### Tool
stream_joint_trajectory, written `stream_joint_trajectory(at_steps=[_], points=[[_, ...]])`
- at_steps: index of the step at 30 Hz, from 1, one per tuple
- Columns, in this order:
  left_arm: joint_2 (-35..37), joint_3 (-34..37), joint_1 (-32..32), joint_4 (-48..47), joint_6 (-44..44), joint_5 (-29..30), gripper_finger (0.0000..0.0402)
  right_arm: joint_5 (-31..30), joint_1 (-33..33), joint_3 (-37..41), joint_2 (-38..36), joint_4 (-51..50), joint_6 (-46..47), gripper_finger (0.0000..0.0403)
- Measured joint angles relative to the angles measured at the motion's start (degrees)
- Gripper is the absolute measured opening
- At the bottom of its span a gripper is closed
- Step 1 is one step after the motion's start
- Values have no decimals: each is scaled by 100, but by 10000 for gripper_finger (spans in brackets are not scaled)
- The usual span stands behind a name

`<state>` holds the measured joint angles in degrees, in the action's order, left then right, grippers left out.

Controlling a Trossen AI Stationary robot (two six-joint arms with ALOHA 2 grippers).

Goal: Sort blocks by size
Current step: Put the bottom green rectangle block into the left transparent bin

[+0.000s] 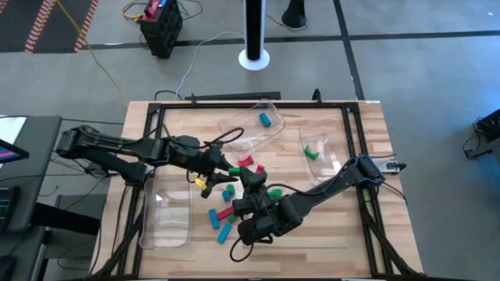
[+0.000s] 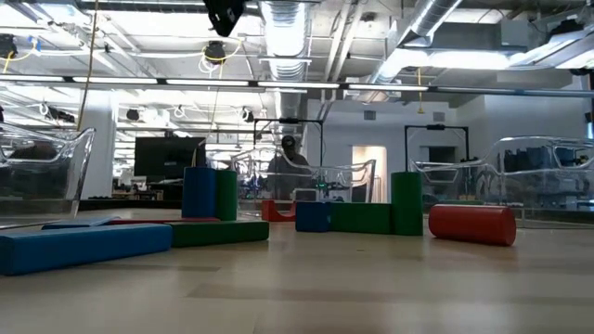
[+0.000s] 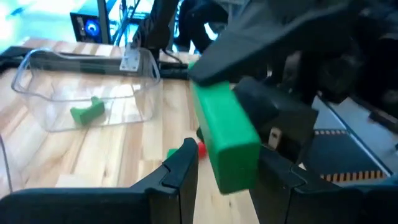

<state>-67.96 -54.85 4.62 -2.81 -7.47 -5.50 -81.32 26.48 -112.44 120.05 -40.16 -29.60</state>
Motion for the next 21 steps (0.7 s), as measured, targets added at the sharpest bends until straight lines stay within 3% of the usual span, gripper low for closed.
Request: stream_joint_trajectory(at_steps=[15, 21], points=[[63, 0, 0, 87, 163, -18, 117, 201, 0, 2, -4, -32, -12, 156], [63, 0, -2, 69, 246, 24, 80, 216, 2, 2, -4, -62, -1, 156]])
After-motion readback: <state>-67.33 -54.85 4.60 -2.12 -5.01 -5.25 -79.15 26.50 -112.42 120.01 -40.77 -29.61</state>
